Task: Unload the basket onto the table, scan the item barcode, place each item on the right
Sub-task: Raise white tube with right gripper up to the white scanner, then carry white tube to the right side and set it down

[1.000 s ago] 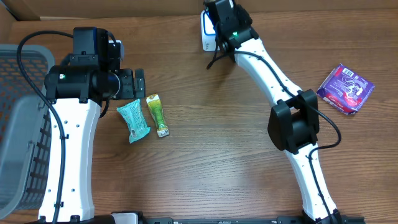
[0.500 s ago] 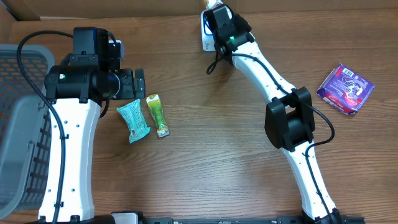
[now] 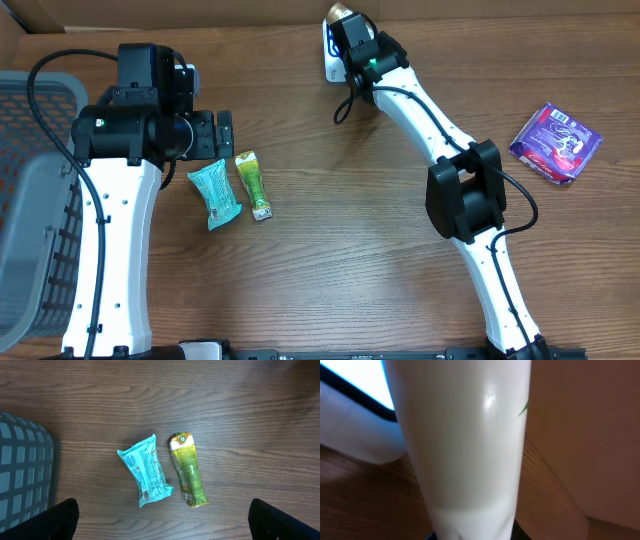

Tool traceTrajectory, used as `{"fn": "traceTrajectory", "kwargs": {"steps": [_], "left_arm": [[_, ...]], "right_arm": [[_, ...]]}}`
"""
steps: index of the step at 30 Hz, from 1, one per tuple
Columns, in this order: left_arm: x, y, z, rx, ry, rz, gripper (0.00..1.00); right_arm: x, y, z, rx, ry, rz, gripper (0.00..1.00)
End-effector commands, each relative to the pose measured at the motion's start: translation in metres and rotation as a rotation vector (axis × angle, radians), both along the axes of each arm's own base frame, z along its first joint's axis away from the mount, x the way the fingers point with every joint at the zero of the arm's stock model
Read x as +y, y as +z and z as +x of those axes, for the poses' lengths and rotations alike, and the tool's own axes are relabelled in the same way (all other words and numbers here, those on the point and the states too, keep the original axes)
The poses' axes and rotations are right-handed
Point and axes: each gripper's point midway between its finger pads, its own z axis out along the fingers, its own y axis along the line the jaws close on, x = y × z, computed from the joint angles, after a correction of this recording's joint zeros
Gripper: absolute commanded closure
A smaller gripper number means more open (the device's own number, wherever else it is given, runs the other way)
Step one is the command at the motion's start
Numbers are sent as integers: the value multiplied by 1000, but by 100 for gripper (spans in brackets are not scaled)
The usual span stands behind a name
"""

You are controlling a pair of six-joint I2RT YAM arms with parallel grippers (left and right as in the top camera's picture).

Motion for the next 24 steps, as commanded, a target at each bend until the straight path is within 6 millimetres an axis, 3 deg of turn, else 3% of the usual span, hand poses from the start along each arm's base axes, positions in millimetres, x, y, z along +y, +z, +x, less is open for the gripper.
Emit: {"fn": "traceTrajectory", "kwargs": {"steps": [1,10,13,17,21,24], "left_arm": [[-1,2,2,-6,-5,-6,0],[-1,2,2,-6,-5,-6,0],[-1,2,2,-6,-5,-6,0],[-1,2,2,-6,-5,-6,0],[-1,2,2,-6,-5,-6,0],[-1,2,2,-6,-5,-6,0]], "right_arm": [[8,73,-2,-93,32,107,96],[25,113,-35,7,134,359,96],[39,134,-66,107,198,535,96],[41,170,-108,241,155,849,96],[15,190,-144,419,58,1099,96],[-21,180,-154,511,-97,1178,96]]}}
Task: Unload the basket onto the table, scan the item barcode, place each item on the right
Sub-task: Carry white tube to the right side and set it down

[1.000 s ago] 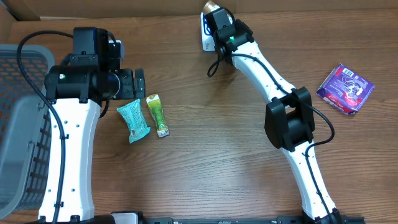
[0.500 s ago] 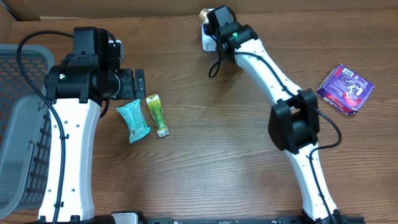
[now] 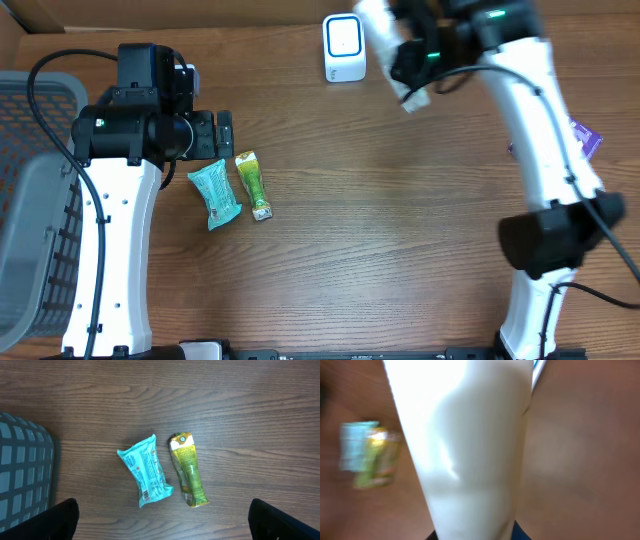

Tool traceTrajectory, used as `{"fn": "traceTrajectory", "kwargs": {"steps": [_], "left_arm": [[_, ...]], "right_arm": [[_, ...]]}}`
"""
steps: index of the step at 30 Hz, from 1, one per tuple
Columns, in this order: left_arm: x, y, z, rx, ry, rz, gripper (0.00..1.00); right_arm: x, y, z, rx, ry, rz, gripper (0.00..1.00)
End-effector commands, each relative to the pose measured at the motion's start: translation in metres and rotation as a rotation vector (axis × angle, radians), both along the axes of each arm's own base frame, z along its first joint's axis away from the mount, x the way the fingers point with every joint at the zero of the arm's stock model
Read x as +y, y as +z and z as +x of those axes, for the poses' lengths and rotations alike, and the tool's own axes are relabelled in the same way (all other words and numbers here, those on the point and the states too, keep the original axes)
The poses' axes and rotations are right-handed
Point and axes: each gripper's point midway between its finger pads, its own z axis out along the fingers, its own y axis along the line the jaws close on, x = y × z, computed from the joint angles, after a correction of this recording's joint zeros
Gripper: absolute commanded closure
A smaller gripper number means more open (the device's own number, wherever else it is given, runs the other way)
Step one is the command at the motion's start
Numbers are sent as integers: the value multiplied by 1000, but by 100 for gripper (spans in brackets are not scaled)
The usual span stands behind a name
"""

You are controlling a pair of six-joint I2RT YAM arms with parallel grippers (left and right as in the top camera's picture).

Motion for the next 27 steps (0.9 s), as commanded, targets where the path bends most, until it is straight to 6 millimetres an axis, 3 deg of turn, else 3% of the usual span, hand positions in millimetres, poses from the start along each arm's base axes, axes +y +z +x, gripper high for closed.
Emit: {"fn": "traceTrajectory", "kwargs": {"steps": [1,4,8,11,18,27], "left_arm": [[-1,2,2,-6,-5,-6,1],[-1,2,2,-6,-6,-6,1],[-1,2,2,-6,-6,-6,0],[-1,2,2,-6,-6,-6,0],[-1,2,2,-6,-5,-6,0],[-1,2,2,-6,-6,-6,1]], "right_arm": [[-23,19,-6,119,-125,205,96],[-59,-4,-3,208,-252,188,96],[-115,-53,6,299,-511,74,96],[-145,-93,10,341,-666,14,96],[-186,-158,8,363,-882,-82,96],[-193,-193,9,325,-893,-111,94]]}}
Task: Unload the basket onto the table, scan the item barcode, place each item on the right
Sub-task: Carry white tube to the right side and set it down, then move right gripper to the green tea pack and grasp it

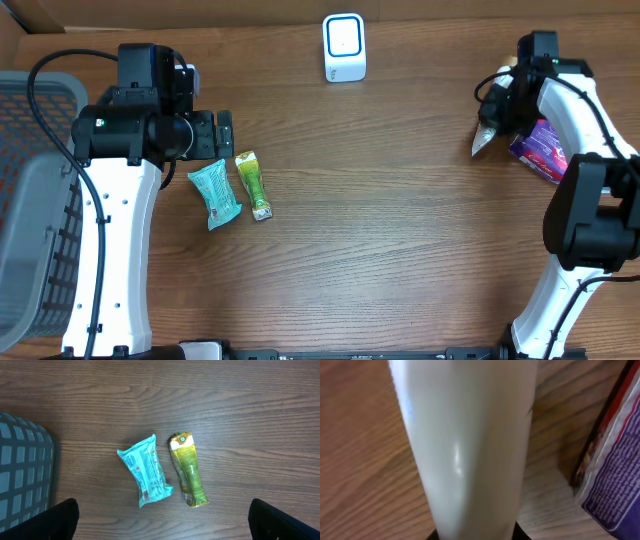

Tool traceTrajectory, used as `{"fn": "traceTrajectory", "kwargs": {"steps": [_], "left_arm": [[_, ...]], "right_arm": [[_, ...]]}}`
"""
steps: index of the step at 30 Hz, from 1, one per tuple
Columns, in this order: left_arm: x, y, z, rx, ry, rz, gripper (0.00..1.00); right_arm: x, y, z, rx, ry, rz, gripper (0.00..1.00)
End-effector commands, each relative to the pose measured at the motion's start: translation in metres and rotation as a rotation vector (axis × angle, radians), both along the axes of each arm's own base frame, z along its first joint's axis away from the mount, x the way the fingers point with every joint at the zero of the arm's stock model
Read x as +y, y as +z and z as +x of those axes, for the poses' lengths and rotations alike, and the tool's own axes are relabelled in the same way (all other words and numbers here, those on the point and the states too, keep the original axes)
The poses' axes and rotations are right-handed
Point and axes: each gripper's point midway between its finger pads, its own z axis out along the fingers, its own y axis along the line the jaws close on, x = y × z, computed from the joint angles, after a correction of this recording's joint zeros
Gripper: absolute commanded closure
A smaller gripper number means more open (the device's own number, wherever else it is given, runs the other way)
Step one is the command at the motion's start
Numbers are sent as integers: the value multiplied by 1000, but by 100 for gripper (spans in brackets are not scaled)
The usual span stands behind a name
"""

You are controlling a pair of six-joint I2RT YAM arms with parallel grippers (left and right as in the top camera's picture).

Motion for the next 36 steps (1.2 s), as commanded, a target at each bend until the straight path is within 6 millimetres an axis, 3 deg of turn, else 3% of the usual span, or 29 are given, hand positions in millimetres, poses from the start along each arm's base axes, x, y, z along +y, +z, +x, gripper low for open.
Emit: {"fn": "traceTrajectory", "kwargs": {"steps": [1,5,9,15,19,21,25,30,36], "left_arm": [[-1,2,2,-6,-5,-6,1],[-1,2,2,-6,-5,-6,0],[-1,2,2,-6,-5,-6,0],[-1,2,2,-6,-5,-6,1],[-1,2,2,-6,-5,-6,0],[-1,2,2,-6,-5,-6,0],[-1,2,2,-6,-5,-6,1],[-1,2,2,-6,-5,-6,0],[-1,2,2,-6,-5,-6,0]], "right_arm": [[-5,2,0,-8,-20,-22,92],[-6,3,0,-8,-23,-22,68],[-9,17,3,-13,-29,-22,57],[-9,77,8,-31,-28,-22,55],[5,124,7,-63,16,1,55],[28,140,6,-90,94,68,55],[94,148,0,-109,276,244,48],[178,125,-16,-83,466,300,44],[275,82,-53,-69,688,311,36]]}}
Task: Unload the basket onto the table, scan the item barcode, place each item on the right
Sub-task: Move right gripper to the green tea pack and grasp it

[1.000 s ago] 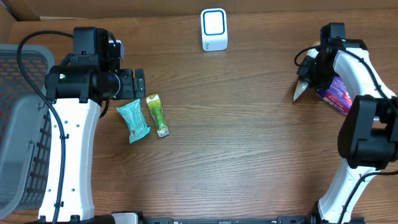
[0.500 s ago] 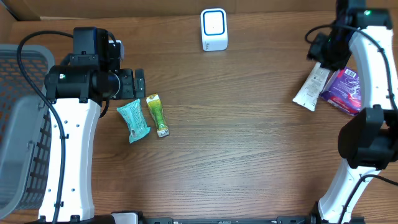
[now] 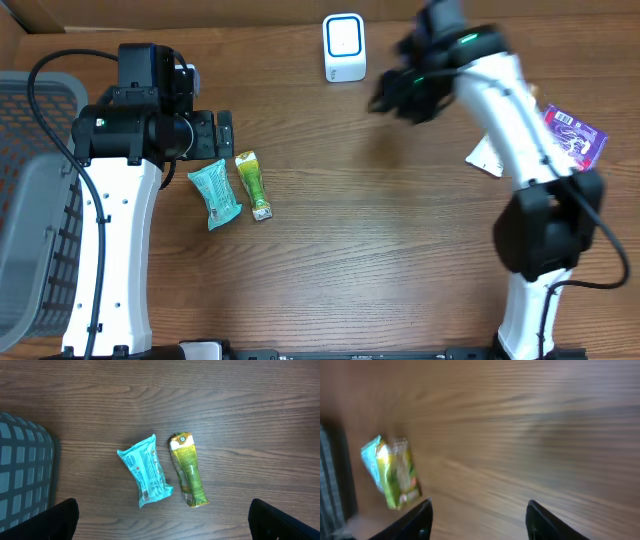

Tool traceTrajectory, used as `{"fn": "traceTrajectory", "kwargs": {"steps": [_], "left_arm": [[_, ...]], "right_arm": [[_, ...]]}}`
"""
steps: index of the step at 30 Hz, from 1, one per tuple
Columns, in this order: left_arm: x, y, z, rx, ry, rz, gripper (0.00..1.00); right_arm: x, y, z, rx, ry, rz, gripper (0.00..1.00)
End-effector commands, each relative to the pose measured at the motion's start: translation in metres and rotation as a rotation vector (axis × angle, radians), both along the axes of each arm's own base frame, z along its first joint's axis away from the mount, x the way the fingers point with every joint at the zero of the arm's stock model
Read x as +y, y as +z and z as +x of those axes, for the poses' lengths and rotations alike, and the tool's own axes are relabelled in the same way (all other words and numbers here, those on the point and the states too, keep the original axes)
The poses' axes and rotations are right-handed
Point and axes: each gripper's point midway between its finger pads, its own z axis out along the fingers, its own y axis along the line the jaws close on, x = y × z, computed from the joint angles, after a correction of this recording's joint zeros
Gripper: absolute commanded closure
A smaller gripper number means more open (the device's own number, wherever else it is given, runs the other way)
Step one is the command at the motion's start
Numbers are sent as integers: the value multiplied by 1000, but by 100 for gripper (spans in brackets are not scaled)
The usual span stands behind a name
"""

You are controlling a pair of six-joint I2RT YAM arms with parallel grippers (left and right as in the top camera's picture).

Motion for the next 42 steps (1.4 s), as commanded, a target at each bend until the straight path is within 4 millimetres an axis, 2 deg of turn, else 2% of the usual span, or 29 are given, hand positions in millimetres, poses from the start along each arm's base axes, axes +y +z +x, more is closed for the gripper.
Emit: {"fn": "traceTrajectory", "kwargs": {"steps": [1,7,10,15,20,24,27,30,33,34,38,42], "left_arm": [[-1,3,2,-7,-5,-6,0],[-1,3,2,-8,-6,-6,0],[-1,3,2,-7,-5,-6,1],[-1,3,2,-7,-6,-6,0],[-1,3,2,-7,-6,-6,0],[-1,3,2,-7,-6,-6,1],[-1,3,2,-7,-5,-6,0],[-1,3,2,-7,-6,-6,0],[-1,3,2,-7,-6,-6,0],[-1,3,2,-7,-6,-6,0],[-1,3,2,-7,-6,-6,0],[-1,3,2,-7,-5,-6,0]], "right_arm": [[47,-19,-31,8,125,22,35],[116,-48,-70,-46,283,53,31],[144,-53,-78,-101,337,86,30],[178,-62,-83,-174,391,110,30],[200,-85,-90,-196,428,103,31],[207,-95,-99,-186,449,97,31],[210,-95,-101,-190,454,99,31],[210,-99,-101,-188,453,97,31],[205,-112,-98,-164,411,55,35],[203,-117,-98,-157,409,43,37],[193,-126,-100,-124,399,6,56],[181,-121,-93,-92,359,-1,75]]}}
